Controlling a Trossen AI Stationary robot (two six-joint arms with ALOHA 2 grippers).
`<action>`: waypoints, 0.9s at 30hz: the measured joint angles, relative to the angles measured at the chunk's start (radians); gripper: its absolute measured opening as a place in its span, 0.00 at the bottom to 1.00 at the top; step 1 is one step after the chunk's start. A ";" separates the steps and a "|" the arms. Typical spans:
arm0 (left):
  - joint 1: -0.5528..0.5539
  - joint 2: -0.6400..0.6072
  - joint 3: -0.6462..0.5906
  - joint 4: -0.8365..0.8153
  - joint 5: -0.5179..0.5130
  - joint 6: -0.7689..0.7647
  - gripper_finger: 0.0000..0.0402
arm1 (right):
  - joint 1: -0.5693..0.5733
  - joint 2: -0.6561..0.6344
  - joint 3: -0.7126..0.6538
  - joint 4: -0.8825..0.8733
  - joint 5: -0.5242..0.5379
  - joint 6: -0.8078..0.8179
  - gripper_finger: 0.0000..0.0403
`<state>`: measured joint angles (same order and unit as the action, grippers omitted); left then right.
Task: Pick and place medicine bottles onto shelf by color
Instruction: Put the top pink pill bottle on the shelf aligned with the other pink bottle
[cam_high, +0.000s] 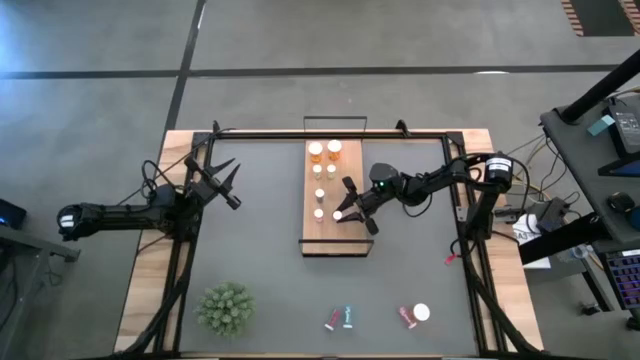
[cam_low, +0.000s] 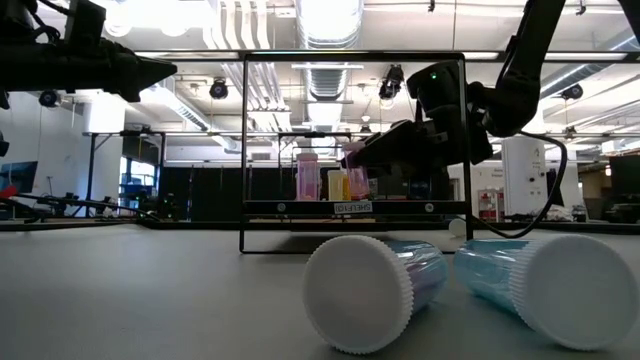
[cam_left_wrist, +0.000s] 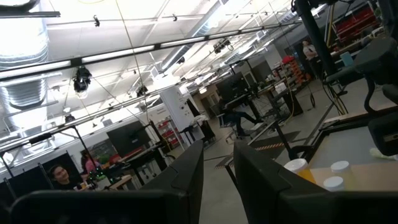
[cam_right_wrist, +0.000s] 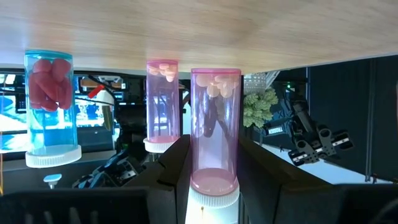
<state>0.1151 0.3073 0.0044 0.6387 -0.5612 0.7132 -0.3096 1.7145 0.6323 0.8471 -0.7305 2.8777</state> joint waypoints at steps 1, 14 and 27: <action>0.000 0.000 0.000 0.000 0.000 0.000 0.18 | 0.000 0.000 0.000 0.000 0.000 0.000 0.25; 0.000 0.000 0.000 0.000 0.000 0.000 0.18 | 0.004 -0.011 -0.005 -0.001 -0.002 0.002 0.25; 0.000 0.000 0.000 0.000 0.000 0.000 0.18 | -0.003 -0.079 -0.052 0.002 0.031 -0.006 0.25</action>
<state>0.1153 0.3073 0.0043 0.6386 -0.5611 0.7132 -0.3122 1.6353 0.5798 0.8495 -0.6999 2.8712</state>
